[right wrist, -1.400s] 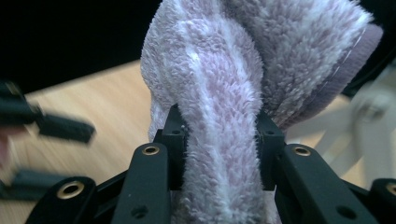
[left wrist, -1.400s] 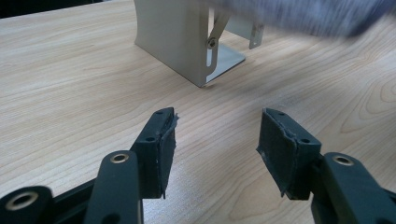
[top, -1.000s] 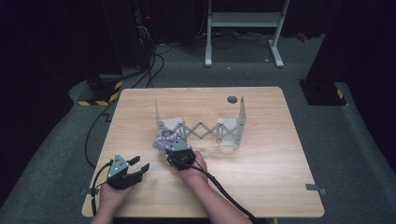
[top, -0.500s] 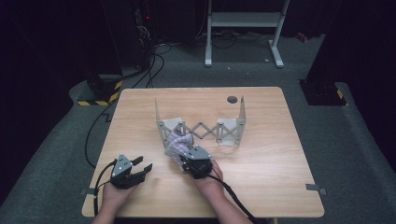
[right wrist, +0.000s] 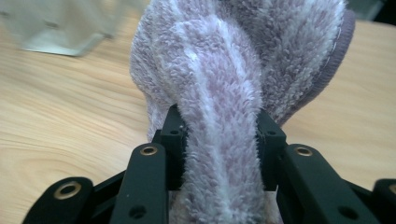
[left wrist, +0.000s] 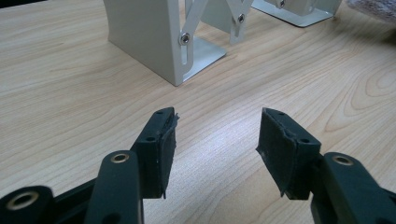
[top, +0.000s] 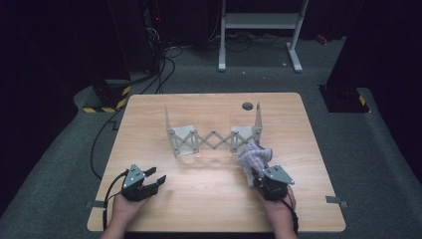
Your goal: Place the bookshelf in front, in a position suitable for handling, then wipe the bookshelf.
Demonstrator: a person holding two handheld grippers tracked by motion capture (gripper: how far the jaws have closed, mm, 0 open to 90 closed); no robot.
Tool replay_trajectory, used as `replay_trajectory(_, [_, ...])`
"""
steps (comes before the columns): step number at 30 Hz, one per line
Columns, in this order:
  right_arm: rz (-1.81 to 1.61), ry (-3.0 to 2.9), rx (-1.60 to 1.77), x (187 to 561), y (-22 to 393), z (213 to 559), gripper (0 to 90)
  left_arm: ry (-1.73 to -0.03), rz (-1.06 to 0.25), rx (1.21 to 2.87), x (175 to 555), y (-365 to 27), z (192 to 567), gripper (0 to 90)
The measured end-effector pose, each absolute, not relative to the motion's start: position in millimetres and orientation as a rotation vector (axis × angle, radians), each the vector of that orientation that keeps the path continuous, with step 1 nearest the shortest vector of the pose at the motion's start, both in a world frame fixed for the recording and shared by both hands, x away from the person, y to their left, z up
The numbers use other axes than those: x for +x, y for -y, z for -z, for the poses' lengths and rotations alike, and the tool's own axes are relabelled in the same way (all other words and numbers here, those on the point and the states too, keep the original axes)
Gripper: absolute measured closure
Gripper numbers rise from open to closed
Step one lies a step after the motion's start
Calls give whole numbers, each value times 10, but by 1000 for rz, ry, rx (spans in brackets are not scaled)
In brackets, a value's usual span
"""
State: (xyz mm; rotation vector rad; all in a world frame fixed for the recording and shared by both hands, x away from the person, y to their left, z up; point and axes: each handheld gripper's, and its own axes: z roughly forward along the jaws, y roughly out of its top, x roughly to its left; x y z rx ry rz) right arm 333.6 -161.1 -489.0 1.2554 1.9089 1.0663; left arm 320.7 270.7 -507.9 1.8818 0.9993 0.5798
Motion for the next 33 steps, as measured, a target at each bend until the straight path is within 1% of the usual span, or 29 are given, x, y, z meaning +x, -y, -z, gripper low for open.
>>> replay_trajectory(5, [-1006,-1842,1332,3345,1953,4923,644,-1000,-576,1874,3223,-2719,5068,461])
replay_trajectory(9, [-972,-1809,1384,3368,2121,4952,640,-999,-566,1874,3248,-2708,5071,461])
replay_trajectory(16, [-863,-1798,1478,3436,2350,5112,622,-989,-557,1878,3258,-2663,5075,461])
replay_trajectory(20, [-822,-1820,1511,3482,2386,5160,580,-987,-559,1881,3248,-2661,5070,461])
replay_trajectory(23, [-843,-1813,1507,3474,2380,5114,499,-987,-559,1883,3246,-2659,5071,461])
replay_trajectory(26, [-873,-1802,1477,3447,2338,5040,450,-989,-555,1885,3250,-2657,5077,461])
replay_trajectory(30, [-913,-1765,1419,3396,2265,4906,424,-985,-555,1891,3243,-2649,5079,461])
replay_trajectory(33, [-971,-1743,1386,3353,2203,4809,429,-984,-555,1890,3235,-2653,5071,460])
